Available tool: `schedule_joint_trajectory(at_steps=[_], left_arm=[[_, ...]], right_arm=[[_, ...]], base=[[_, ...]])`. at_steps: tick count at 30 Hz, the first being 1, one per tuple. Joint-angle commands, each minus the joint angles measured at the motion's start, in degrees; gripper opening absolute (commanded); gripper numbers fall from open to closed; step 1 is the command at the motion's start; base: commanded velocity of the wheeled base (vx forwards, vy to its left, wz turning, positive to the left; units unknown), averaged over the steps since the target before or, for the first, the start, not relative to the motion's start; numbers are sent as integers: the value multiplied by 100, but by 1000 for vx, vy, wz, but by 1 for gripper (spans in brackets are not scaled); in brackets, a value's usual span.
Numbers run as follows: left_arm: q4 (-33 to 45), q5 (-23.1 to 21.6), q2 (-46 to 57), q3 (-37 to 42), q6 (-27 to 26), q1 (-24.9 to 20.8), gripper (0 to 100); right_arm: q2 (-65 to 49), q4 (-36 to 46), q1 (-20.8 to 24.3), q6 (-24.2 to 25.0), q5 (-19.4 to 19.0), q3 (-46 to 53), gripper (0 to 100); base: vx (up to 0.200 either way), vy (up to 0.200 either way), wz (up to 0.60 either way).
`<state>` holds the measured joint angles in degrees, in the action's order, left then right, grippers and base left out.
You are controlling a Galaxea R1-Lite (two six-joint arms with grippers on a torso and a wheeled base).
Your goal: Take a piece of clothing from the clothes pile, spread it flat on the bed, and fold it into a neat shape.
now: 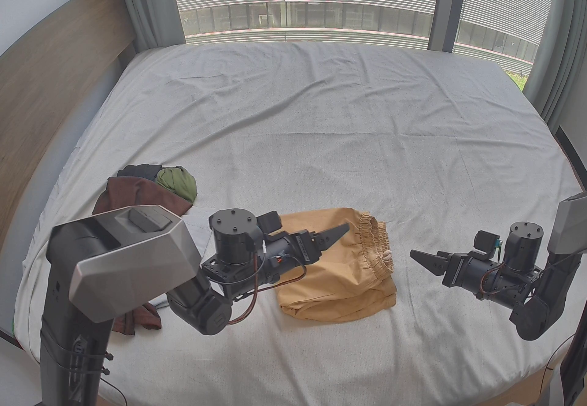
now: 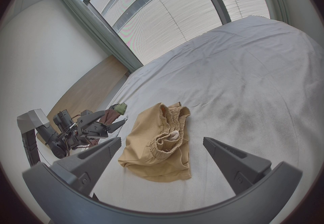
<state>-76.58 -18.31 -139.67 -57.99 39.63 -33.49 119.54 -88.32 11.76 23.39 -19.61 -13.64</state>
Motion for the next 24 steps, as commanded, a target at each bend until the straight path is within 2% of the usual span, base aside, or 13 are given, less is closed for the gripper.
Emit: schedule_joint_trajectory(at_steps=[1,5,8,10,13,18,24], left_arm=[[-208,-41,449,640,-8,290,100],[-691,-85,792,1448,-52,730,100],[-902,-190,862,1721,-61,914,100],[-1219,-463,889,2011,-70,1310,100],[-1219,-612,977,2125,-78,1582,100],[-1219,-647,1170,2327,-122,1626,100],[-1219,-639,1196,2600,-755,1626,100]], right_arm=[[17,-10,151,7,-51,11,100],[-1,-10,494,7,-412,-68,100],[25,-1,643,42,-570,-244,100],[131,-1,995,253,-710,-552,100],[254,-1,1249,473,-710,-886,100],[667,-1,1364,561,-649,-1352,100],[1071,-1,1364,552,-438,-1563,100]], base=[[0,0,0],[0,0,0],[0,0,0],[0,0,0],[0,0,0],[0,0,0],[0,0,0]])
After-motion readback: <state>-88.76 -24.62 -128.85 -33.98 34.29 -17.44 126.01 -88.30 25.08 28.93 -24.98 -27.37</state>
